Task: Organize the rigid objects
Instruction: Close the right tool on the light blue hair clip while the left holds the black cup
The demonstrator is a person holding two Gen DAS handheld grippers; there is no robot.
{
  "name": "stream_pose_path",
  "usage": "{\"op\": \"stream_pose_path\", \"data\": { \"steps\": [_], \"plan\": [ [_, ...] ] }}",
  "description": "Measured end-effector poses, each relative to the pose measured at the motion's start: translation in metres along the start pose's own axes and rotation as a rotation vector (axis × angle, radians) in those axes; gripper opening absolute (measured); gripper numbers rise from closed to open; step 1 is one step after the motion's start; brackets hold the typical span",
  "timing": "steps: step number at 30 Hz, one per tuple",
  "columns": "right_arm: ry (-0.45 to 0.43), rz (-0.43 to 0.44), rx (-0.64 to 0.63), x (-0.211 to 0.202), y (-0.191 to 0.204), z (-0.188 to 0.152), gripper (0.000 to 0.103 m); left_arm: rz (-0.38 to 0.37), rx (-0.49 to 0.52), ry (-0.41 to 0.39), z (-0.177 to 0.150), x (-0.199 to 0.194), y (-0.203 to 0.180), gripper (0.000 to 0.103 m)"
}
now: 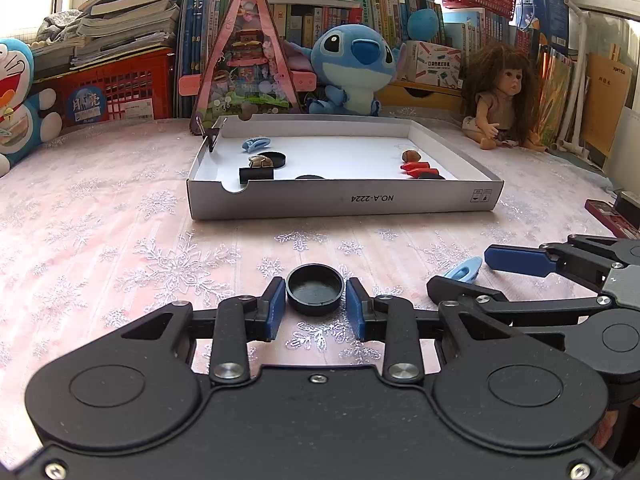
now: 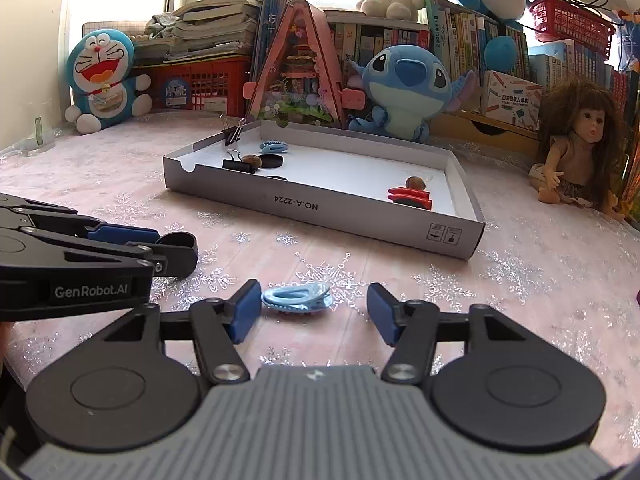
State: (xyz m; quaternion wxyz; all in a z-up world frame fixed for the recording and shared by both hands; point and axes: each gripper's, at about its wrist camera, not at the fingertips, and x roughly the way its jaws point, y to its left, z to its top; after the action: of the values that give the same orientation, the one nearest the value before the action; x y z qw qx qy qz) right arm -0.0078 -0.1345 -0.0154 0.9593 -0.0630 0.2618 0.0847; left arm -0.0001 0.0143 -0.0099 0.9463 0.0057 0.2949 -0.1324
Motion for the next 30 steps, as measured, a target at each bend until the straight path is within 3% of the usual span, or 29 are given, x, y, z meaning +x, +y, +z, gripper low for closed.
{"op": "stream_pose_path", "data": {
  "steps": [4, 30],
  "plan": [
    [-0.005, 0.0, 0.006, -0.001, 0.0, 0.0, 0.045, -0.002, -0.002, -0.001, 0.0, 0.0, -0.001, 0.03],
    [-0.024, -0.036, 0.057, -0.004, -0.014, 0.006, 0.045, -0.005, -0.011, -0.027, 0.007, -0.001, -0.007, 0.03]
  ]
}}
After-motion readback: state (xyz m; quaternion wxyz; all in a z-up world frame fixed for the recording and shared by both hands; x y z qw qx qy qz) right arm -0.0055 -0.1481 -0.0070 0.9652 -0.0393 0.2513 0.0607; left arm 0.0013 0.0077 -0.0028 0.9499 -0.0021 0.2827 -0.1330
